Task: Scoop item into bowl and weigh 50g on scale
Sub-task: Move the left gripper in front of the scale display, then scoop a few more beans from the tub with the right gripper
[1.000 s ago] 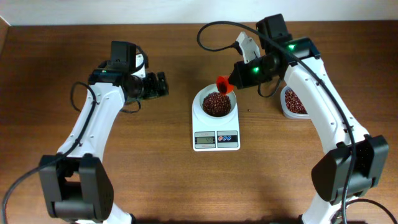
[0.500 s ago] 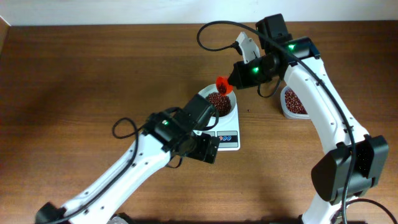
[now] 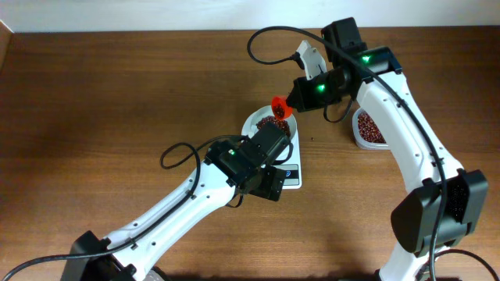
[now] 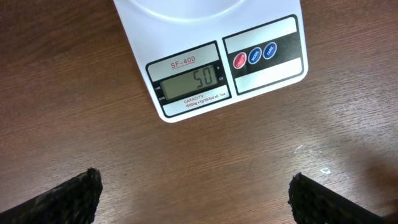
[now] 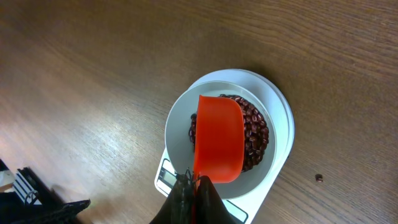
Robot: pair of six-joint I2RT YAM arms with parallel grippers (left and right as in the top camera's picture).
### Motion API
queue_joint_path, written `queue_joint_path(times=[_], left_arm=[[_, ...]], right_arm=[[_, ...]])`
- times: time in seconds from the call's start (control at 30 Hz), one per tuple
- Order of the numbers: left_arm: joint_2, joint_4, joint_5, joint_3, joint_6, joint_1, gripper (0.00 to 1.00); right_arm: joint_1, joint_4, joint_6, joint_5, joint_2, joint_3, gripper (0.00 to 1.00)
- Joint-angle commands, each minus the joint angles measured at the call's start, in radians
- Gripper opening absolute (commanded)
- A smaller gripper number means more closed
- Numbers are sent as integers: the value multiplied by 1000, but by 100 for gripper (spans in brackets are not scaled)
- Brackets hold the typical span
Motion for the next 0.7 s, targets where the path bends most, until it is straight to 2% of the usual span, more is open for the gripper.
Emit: queue_joint_path(times=[0.0,0.23,0.33,0.47,0.67], left_arm=[[3,2,-15,-6,-16,-2,99],[3,2,-15,-6,-16,-2,99],[3,2,-15,-6,-16,-2,99],[3,2,-15,-6,-16,-2,99],[3,2,-15,-6,-16,-2,99]], right_arm=[[5,2,9,-10,-21,19,4],[5,-5,9,-37,-21,19,4],[-16,-7,9,-143,-21,19,4],[-131,-40,8,-334,-21,19,4],[-344,-130,-46,-358,-21,19,4]])
